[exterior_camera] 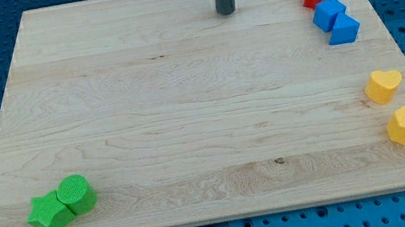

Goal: Slide the red circle to the center of the board

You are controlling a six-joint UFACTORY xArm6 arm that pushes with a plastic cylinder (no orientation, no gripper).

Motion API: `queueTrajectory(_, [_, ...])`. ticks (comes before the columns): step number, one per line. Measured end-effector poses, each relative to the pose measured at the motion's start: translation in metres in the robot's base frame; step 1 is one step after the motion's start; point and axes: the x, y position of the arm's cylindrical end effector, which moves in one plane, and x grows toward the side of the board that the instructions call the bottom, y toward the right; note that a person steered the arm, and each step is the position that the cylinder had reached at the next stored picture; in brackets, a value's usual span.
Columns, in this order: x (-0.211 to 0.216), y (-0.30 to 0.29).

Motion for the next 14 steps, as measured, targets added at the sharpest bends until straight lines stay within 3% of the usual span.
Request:
queueTrajectory(2, [-0.071, 0.076])
queueTrajectory(5, [-0.072, 0.096])
queueTrajectory(7, [-0.072, 0.167])
queueTrajectory(8, [-0.07, 0.175])
queueTrajectory(11, [-0.031, 0.152])
queueTrajectory(14, [-0.03, 0.088])
